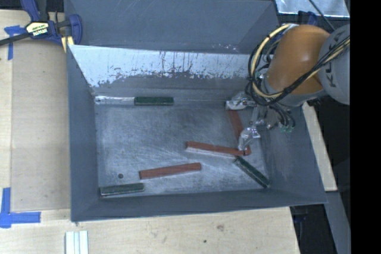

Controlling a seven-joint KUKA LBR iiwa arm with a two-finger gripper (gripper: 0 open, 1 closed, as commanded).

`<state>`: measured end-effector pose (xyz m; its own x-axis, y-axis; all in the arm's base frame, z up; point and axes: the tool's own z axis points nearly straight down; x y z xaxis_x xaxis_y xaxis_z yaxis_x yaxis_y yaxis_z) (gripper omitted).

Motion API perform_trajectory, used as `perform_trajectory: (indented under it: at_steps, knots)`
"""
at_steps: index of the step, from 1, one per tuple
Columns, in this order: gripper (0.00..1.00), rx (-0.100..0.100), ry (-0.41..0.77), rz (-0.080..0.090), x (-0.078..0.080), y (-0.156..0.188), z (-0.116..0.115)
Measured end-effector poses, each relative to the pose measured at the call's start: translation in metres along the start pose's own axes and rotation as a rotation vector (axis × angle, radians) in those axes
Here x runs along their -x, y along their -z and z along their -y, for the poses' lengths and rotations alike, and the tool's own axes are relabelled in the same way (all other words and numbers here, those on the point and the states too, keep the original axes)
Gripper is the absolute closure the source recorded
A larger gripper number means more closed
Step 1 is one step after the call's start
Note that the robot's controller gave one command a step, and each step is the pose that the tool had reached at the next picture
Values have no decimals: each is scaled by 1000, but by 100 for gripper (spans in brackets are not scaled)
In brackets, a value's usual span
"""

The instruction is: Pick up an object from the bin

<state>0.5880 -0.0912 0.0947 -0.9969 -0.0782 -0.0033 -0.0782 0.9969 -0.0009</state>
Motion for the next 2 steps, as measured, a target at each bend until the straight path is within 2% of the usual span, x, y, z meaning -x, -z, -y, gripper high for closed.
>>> perform_trajectory:
  at_steps: [1, 2]
  knots:
    - [100, -8, 41, 19, -22, -18, -28]
    - [0, -2, 43, 11, -23, -21, -31]
